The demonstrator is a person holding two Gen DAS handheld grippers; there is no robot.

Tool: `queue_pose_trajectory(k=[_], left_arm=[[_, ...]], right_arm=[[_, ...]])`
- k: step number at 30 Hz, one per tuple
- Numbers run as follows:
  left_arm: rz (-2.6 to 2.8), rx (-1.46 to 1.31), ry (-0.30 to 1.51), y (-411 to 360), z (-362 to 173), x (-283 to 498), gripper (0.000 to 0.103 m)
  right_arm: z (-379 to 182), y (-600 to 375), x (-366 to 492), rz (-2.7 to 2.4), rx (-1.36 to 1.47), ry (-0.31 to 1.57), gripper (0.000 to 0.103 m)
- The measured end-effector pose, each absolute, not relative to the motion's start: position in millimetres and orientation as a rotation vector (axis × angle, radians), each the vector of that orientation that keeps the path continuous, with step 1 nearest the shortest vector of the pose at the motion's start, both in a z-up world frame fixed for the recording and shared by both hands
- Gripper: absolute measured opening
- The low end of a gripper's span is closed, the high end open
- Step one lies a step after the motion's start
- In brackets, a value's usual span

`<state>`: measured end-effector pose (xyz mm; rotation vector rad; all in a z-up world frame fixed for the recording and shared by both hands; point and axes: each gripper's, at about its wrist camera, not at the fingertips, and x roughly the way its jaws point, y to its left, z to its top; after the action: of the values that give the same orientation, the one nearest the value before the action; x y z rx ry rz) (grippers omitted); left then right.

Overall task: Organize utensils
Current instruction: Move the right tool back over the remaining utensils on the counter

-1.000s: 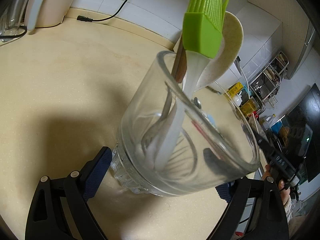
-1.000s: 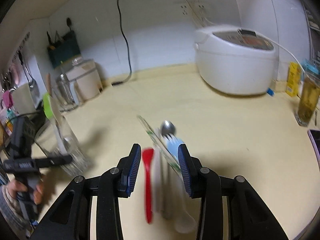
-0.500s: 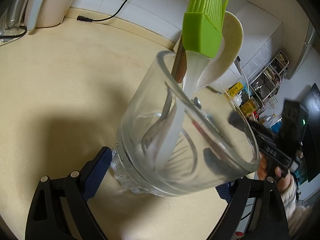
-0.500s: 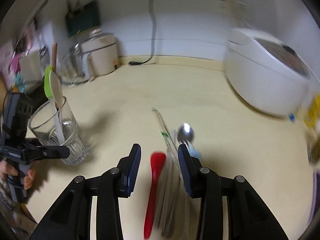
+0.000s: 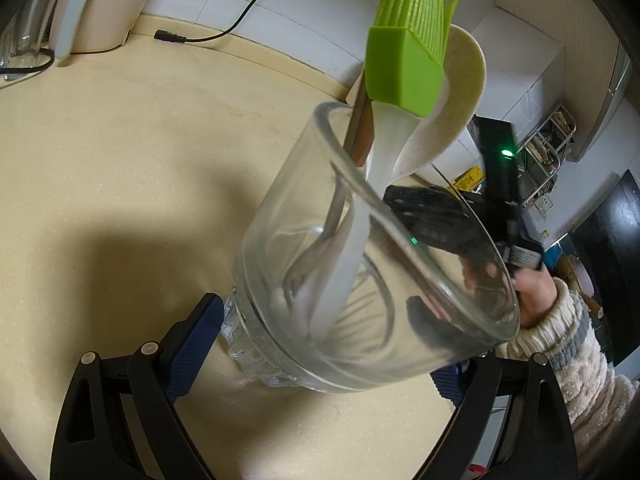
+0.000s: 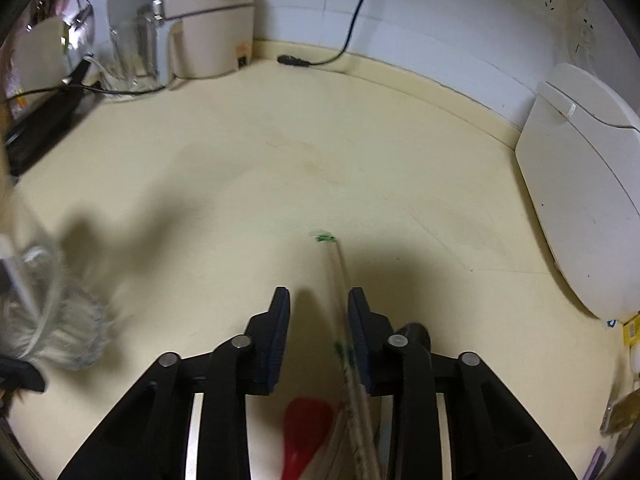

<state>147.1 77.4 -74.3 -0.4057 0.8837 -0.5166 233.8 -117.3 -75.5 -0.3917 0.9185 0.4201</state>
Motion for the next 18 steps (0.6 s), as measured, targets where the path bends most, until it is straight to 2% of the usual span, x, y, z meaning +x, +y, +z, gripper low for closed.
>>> queue_pose_trajectory(k=[6, 18], left_arm=[[-0.521, -0.413, 0.883, 79.6, -75.0, 146.6, 0.094], [-0.512, -0.394, 0.885, 77.8, -74.0, 146.9, 0.094]], right_arm=[[-85.5, -123.0, 243.9, 0.420, -0.389, 0.949, 0.018], [-86.5, -128.5, 242.3, 0.409, -0.325, 0.931, 0.016]])
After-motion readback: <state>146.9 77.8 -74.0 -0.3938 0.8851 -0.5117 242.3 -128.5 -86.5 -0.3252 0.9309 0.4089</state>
